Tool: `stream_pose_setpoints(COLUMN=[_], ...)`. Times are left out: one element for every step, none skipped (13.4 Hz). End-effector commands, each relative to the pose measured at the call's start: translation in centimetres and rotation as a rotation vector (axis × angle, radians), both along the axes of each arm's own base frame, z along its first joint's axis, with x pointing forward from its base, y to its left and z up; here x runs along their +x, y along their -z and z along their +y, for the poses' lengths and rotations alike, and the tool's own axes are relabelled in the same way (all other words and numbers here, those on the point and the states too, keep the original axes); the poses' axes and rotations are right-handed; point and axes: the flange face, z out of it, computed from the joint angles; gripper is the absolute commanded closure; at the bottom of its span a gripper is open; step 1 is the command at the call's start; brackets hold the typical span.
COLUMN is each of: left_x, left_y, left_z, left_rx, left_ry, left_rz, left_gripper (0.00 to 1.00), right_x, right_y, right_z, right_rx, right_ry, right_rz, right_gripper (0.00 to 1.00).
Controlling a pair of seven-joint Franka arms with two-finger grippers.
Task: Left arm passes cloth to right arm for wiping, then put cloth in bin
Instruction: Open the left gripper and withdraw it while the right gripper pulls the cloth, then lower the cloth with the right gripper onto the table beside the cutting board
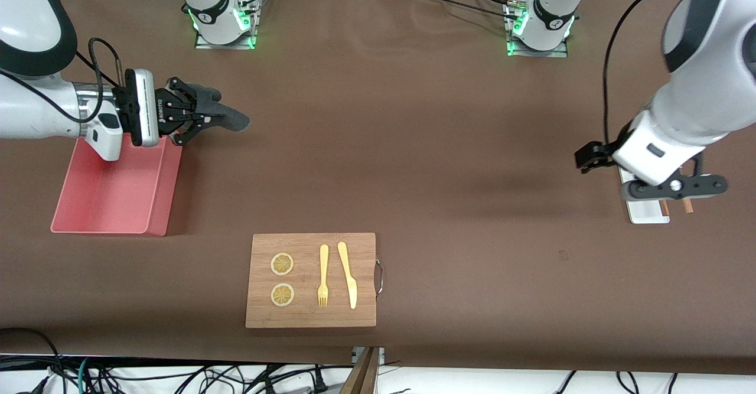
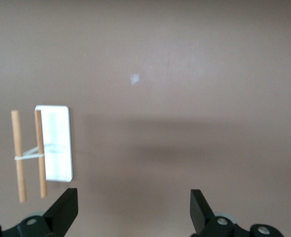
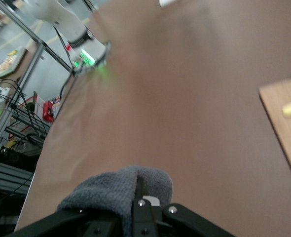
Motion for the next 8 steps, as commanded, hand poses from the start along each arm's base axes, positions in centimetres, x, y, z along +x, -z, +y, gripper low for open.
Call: stream_pose_setpoints(left_x=[-4.7,-5.5,-7.1,-7.5,-7.3,-6.6,-6.4,-6.7], left_y=[-1.9,-0.9,-0.9,-0.3,-0.1,0.1,-0.2,-0.6], left_z=[-1.3,1.1,0.7,0.8,1.4,2.0,2.4,2.5], left_rx=[-0.066,-0.082,-0.076,-0.070,-0.076,-0.082,-0.084,-0.084], left_ry=[0.089,0.083,0.131,0.139,0.128,0.116,0.105,0.104], left_rz=[0.030,0.005,-0.053,-0.067,-0.061,-0.058,-0.063,-0.052], left_gripper=[0.00,0.00,0.00,0.00,0.00,0.00,0.00,0.00], right_x=[0.0,0.2,0.4,0.5,0.5,0.4,0.3,0.3], right_y=[0.5,0.7,0.8,0.8,1.0,1.3,1.9,3.0], right_z=[-1.6,-1.8,-2.0,-1.2,-0.2,1.0,2.0,2.8], right_rx=[-0.204,-0.278,-0.353,-0.423,-0.522,-0.617,-0.687,-0.737], right_ry=[0.123,0.190,0.260,0.325,0.375,0.462,0.554,0.642], right_rz=[0.064,0.088,0.108,0.129,0.140,0.173,0.212,0.253], right_gripper=[1.00,1.00,1.00,1.00,1.00,1.00,1.00,1.00])
